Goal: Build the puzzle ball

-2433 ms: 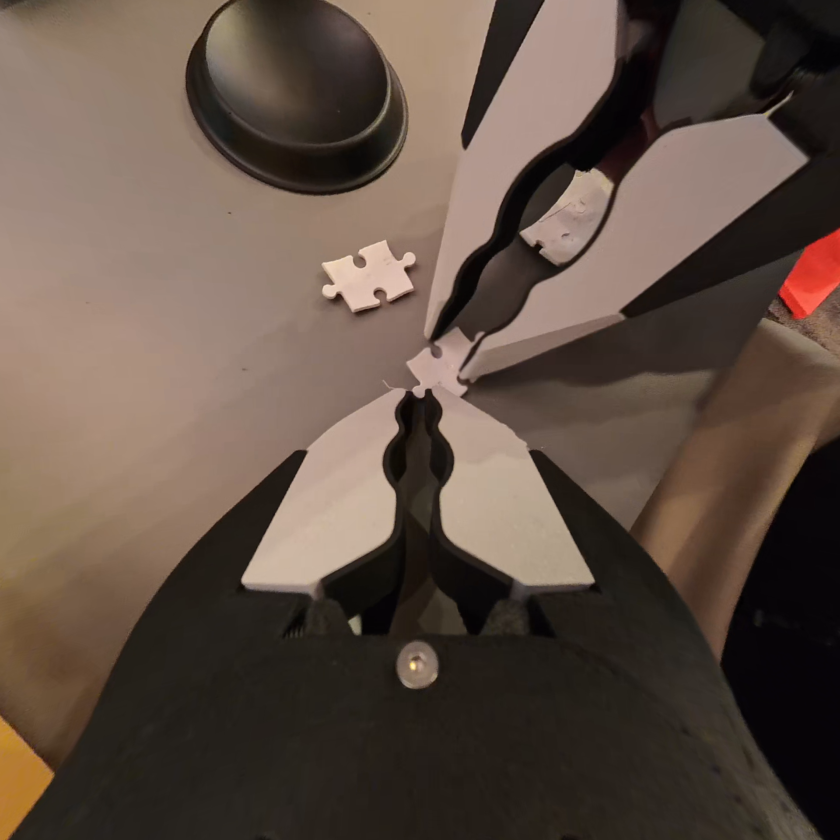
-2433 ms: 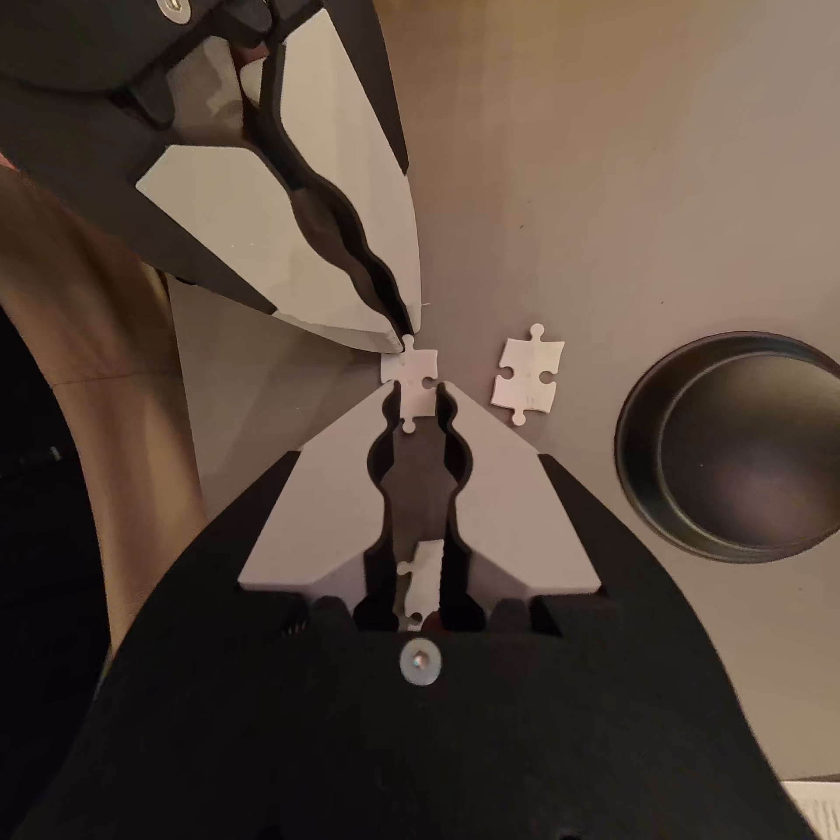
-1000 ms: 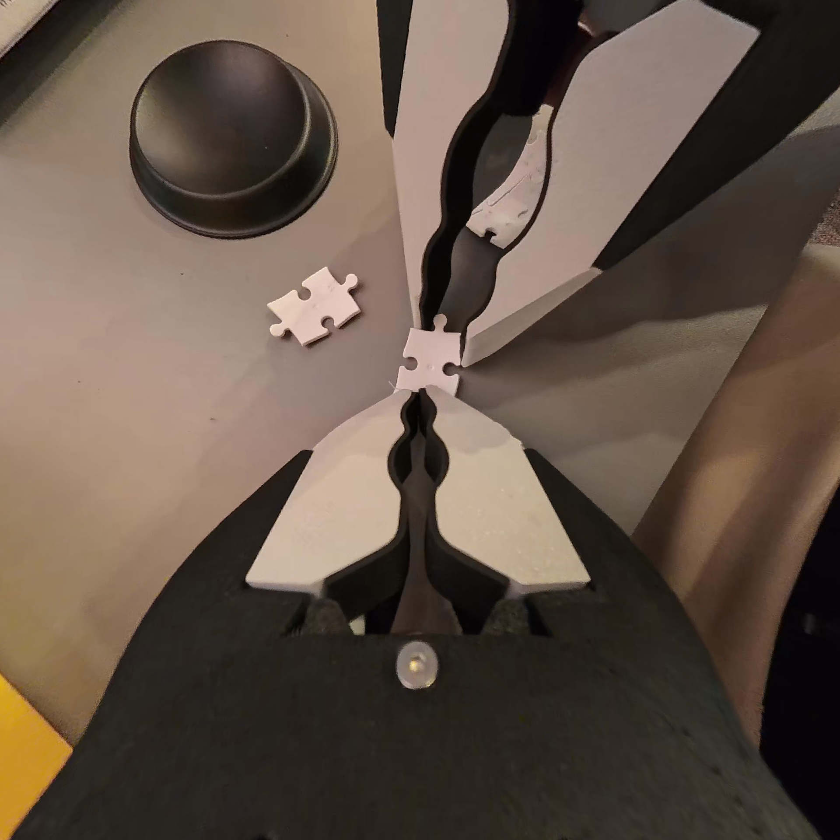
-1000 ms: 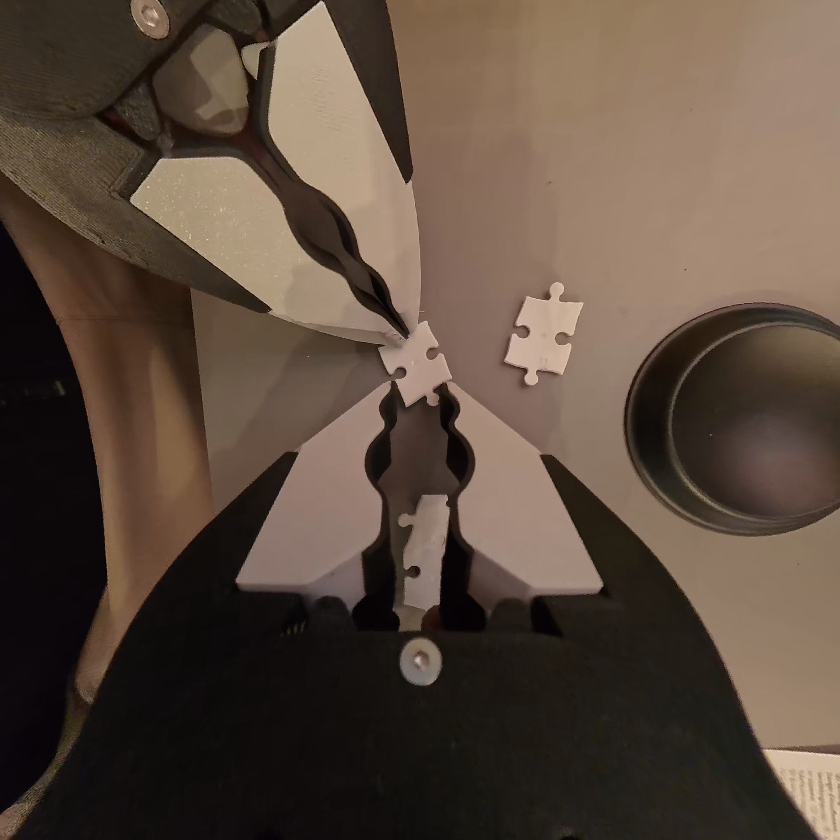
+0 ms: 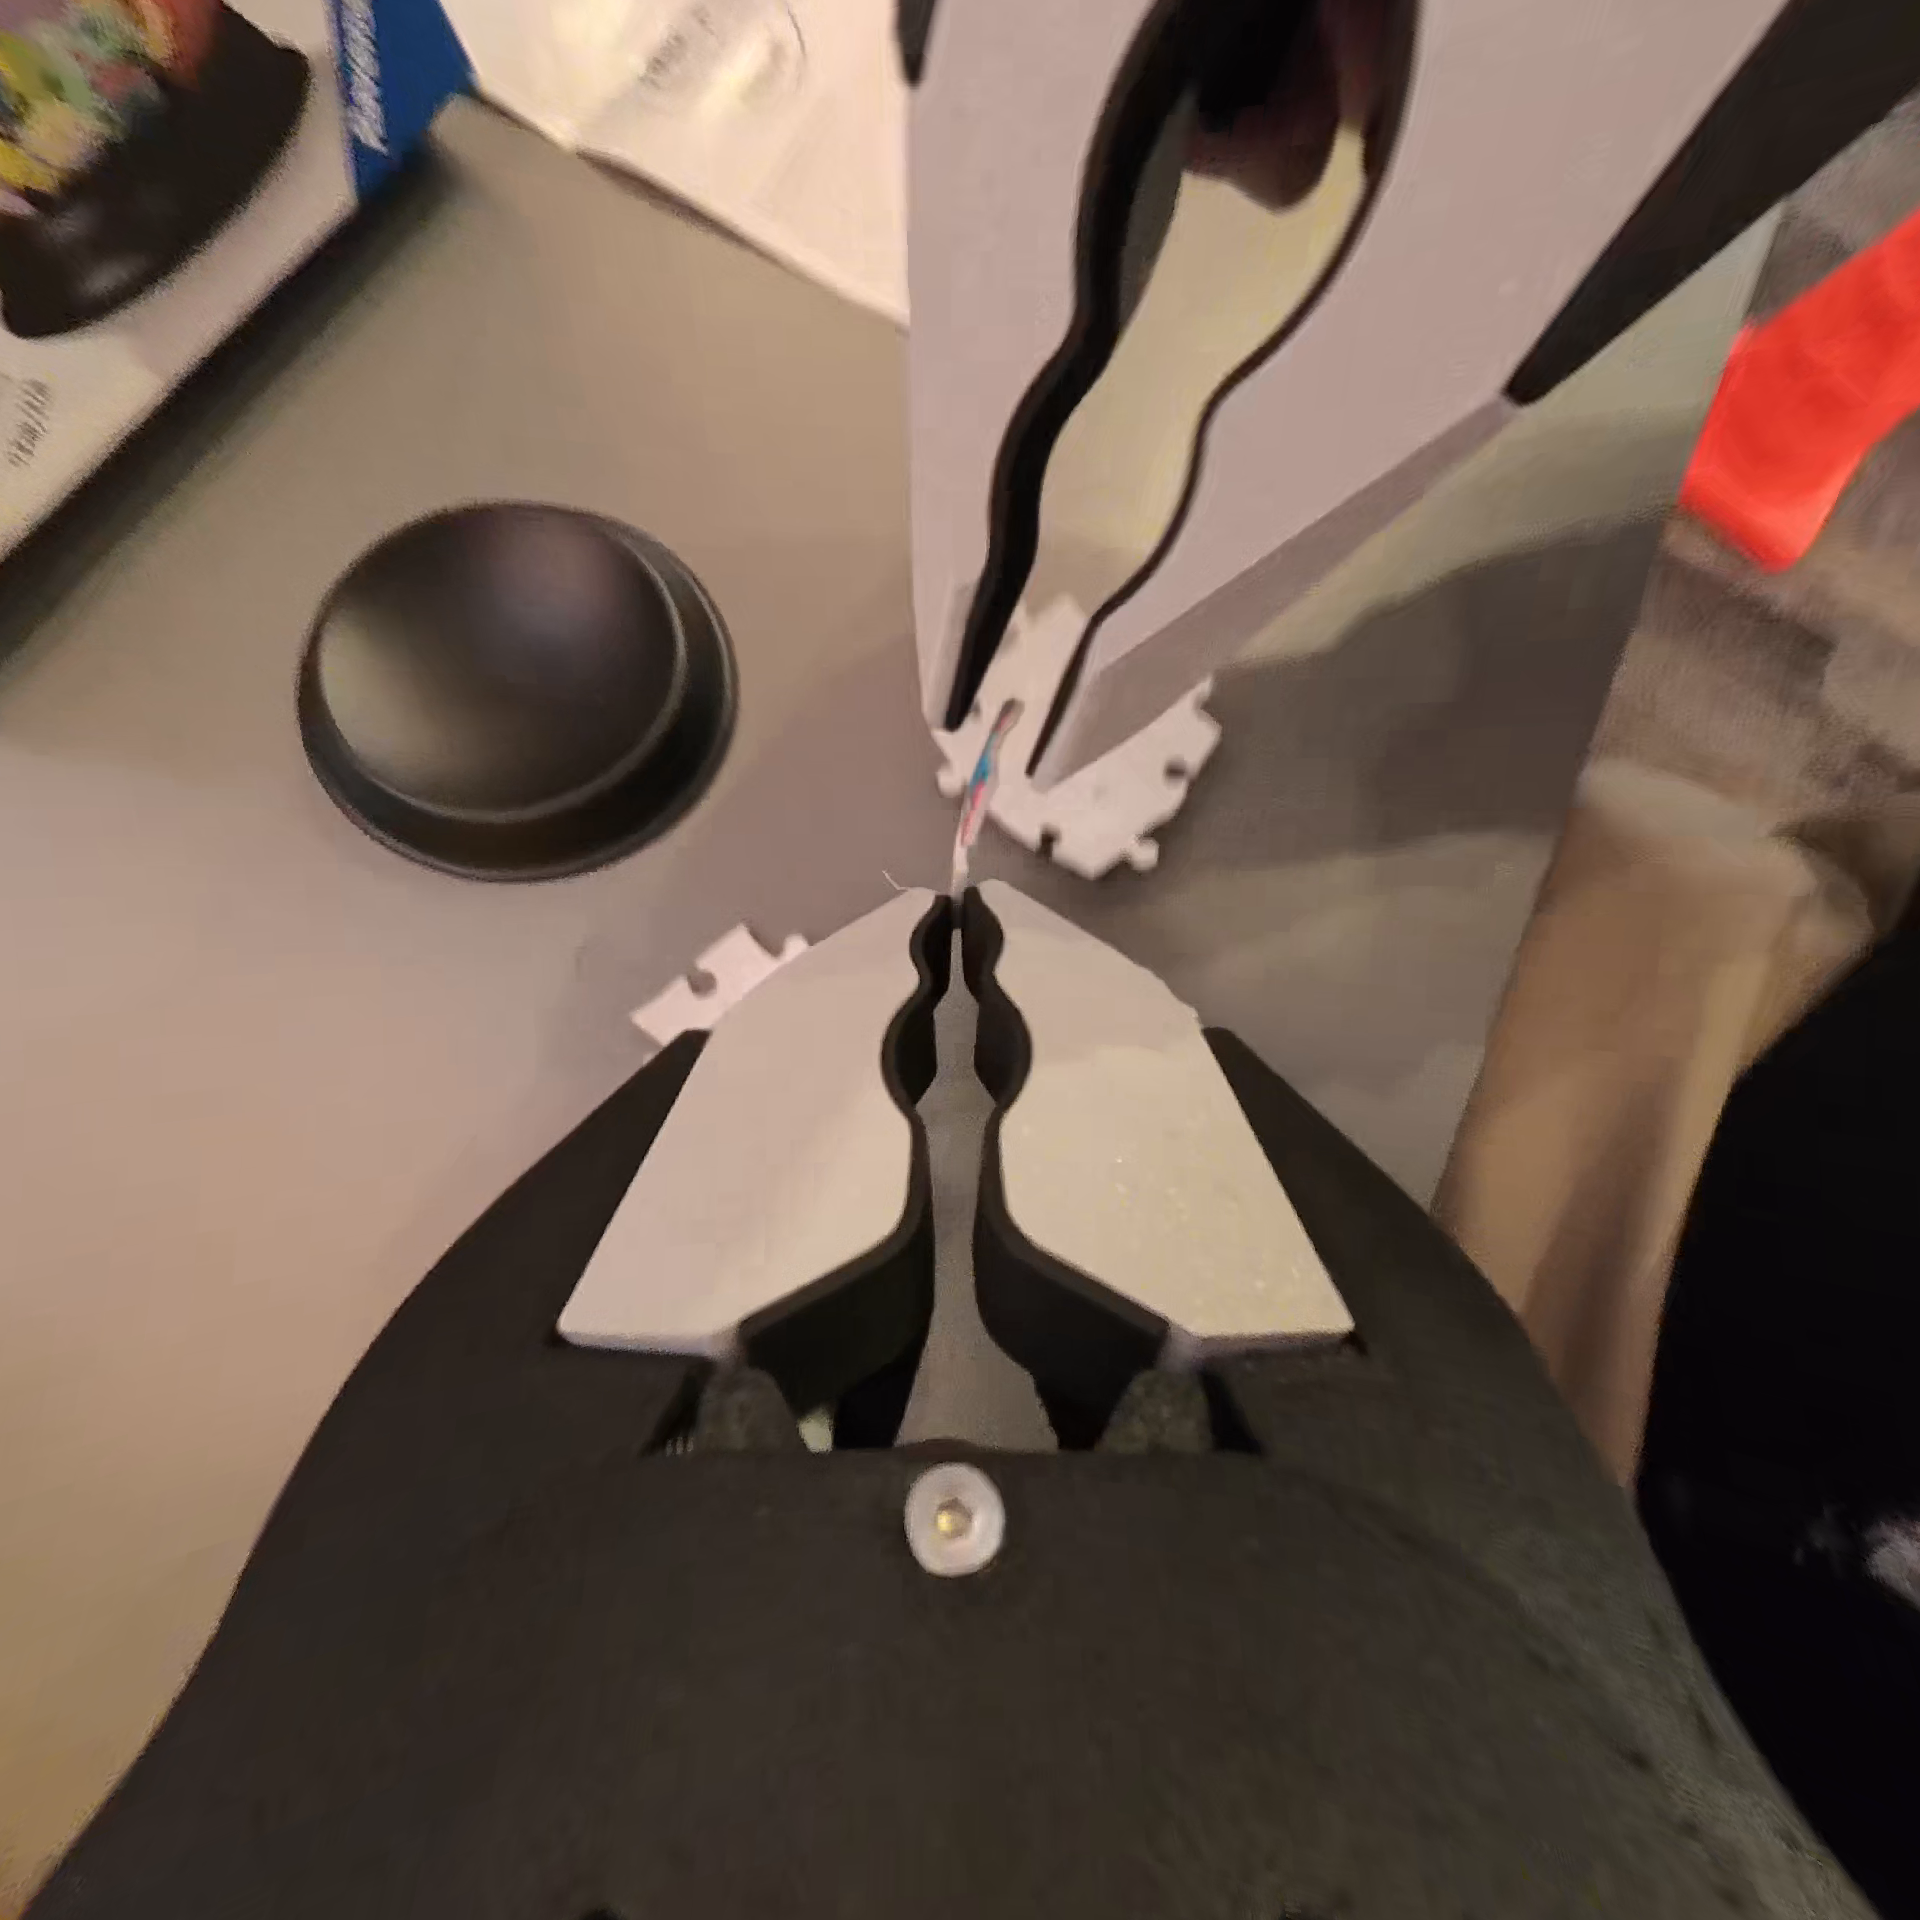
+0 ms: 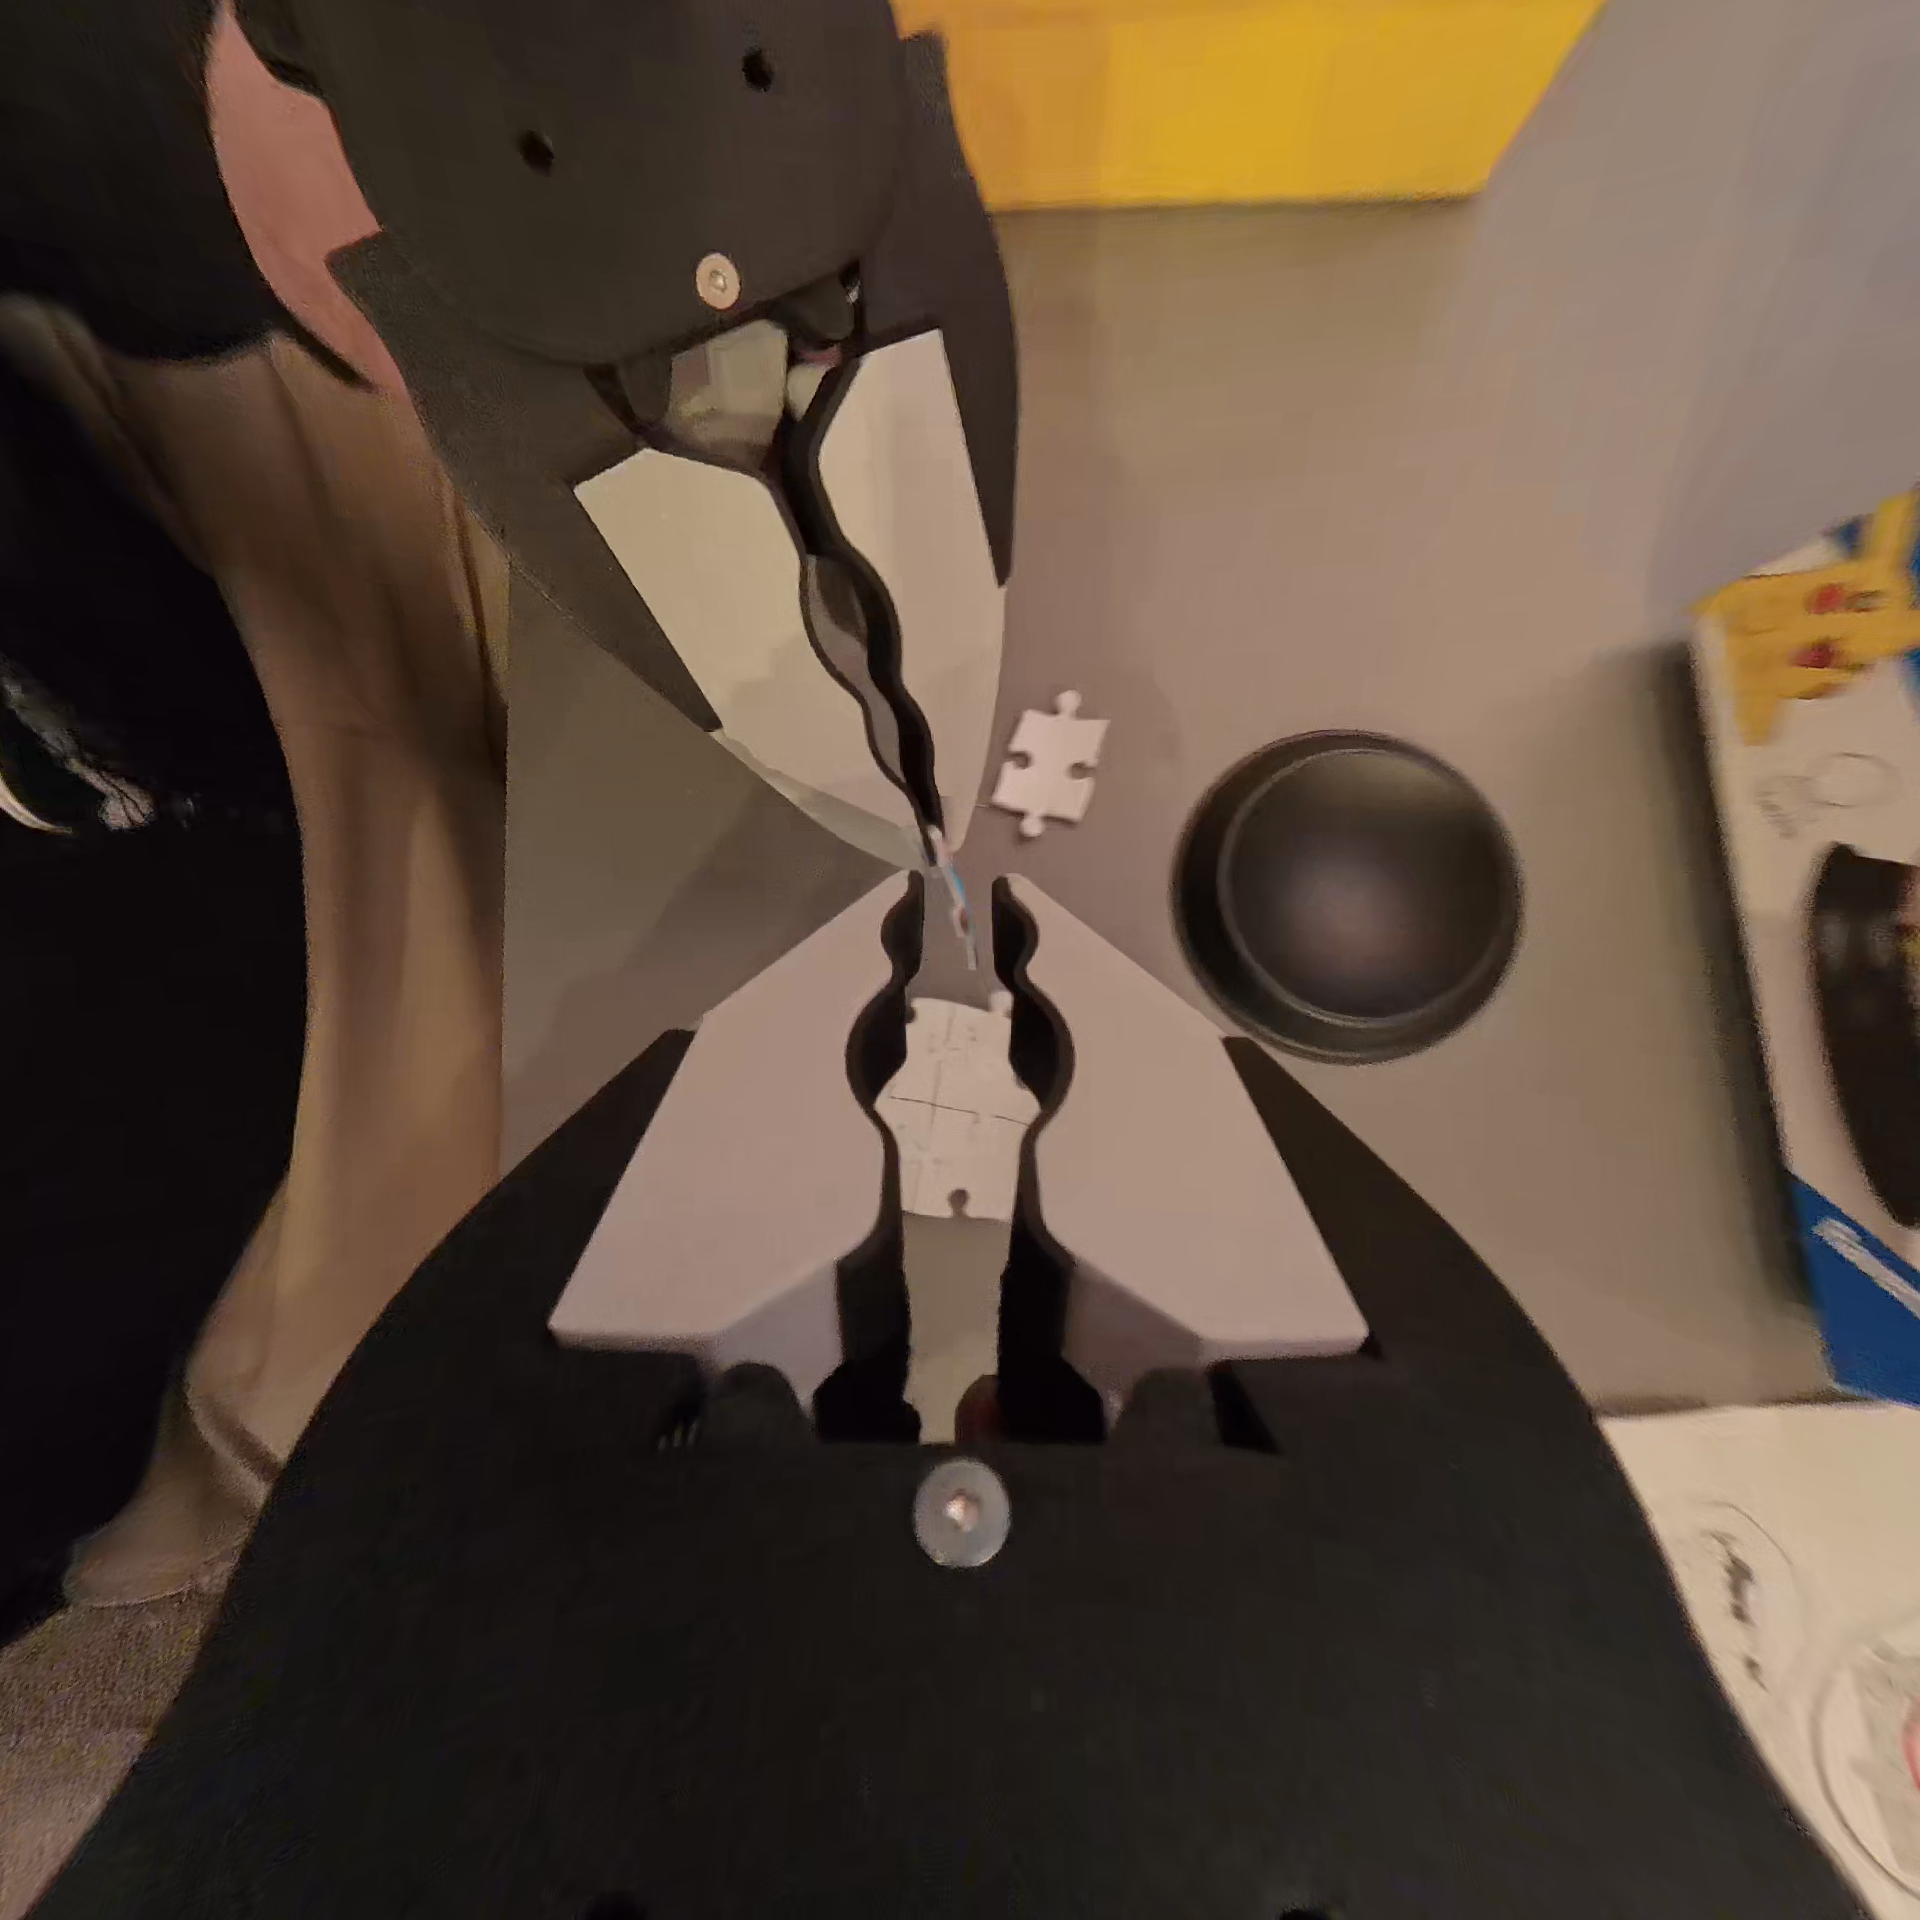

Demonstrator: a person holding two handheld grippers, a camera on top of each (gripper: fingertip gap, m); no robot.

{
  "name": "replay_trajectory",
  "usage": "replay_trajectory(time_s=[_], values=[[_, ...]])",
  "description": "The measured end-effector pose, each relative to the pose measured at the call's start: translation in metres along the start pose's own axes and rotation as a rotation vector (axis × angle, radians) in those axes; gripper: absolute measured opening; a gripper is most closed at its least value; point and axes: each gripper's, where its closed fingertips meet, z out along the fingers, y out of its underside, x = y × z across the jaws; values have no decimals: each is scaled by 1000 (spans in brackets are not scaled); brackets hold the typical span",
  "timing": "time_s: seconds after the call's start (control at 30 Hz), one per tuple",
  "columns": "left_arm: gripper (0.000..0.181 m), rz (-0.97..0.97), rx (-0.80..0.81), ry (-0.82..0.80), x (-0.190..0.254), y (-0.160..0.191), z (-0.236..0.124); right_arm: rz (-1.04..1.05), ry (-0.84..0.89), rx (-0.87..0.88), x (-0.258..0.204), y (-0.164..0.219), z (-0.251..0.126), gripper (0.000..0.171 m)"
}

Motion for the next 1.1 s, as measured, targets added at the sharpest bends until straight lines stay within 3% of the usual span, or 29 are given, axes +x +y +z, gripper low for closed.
replay_trajectory(time_s=[0.03, 0.23, 0.47, 0.77, 1.1], values=[[2, -44, 58, 32, -1, -12, -3, 15, 17, 28, 8, -4, -10, 12], [2, -241, 333, 168, -1, -62, -15, 178, -89, 181, 18, -14, -36, 11], [2, -366, 415, 276, 4, -72, -13, 326, -167, 327, 21, -14, -42, 5], [3, -453, 474, 370, 4, -80, -18, 420, -234, 397, 25, -20, -52, 0], [4, -365, 352, 283, 5, -59, -8, 561, -217, 424, 32, 5, -45, 0]])
